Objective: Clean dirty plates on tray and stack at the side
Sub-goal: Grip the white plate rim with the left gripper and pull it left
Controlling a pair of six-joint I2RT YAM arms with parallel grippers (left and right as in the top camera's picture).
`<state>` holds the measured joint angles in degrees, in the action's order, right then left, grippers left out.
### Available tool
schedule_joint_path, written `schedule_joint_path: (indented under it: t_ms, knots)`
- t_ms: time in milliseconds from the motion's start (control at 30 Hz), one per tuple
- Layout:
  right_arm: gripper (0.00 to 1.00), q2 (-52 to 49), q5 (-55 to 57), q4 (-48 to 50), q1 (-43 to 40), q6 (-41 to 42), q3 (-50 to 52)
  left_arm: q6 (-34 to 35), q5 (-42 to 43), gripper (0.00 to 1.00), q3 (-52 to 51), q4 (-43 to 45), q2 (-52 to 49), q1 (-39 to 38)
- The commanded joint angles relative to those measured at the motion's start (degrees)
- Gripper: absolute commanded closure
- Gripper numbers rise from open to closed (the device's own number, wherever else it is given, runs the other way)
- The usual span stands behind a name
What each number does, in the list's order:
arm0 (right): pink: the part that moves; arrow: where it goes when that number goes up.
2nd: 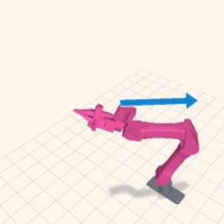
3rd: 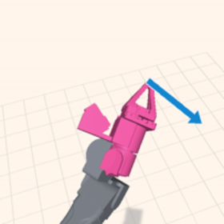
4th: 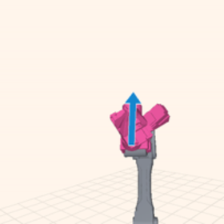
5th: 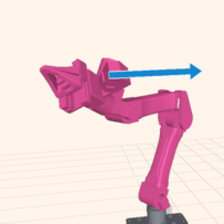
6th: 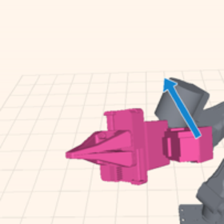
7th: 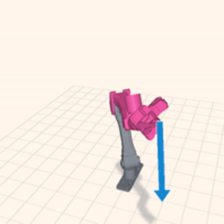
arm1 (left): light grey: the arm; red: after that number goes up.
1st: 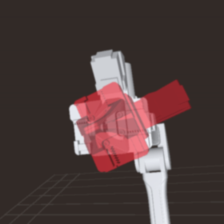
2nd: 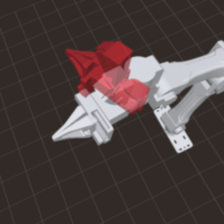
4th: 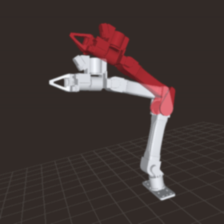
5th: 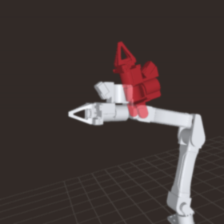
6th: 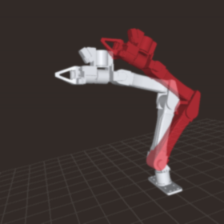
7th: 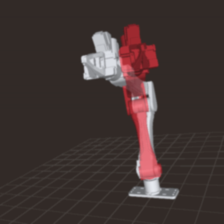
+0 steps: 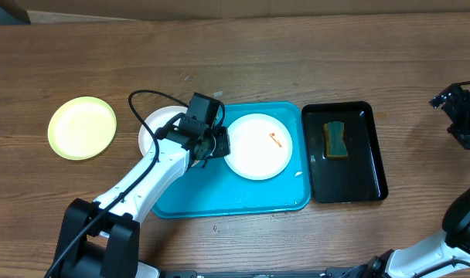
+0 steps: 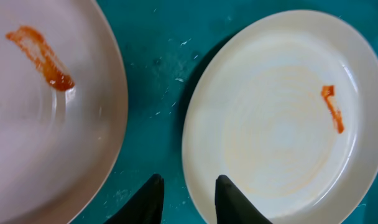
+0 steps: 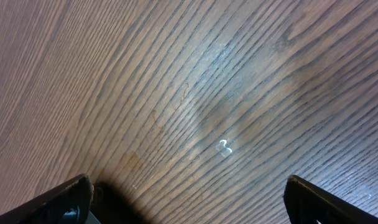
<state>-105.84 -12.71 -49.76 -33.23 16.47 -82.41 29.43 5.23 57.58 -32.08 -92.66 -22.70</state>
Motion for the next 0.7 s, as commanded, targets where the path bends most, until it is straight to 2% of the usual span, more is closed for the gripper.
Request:
schedule_joint_path:
  t_ms: [0, 233, 367, 667]
  knots:
    - [0.00, 0.3, -0.3, 0.2, 0.1, 0.3, -1.1, -0.7, -0.7, 0.65, 0.8, -1.6, -0.3, -1.5]
    - [0.00, 0.3, -0.3, 0.2, 0.1, 0.3, -1.1, 2.1, -1.6, 0.61, 0.8, -2.1, -1.3, -5.2]
    - [0.00, 0.3, -0.3, 0.2, 0.1, 0.3, -1.1, 5.4, -5.3, 0.60, 0.8, -1.9, -2.5, -6.8]
    - [0.00, 0.3, -0.3, 0.2, 0.1, 0.3, -1.1, 6.6, -6.9, 0.62, 0.8, -0.7, -5.5, -7.3]
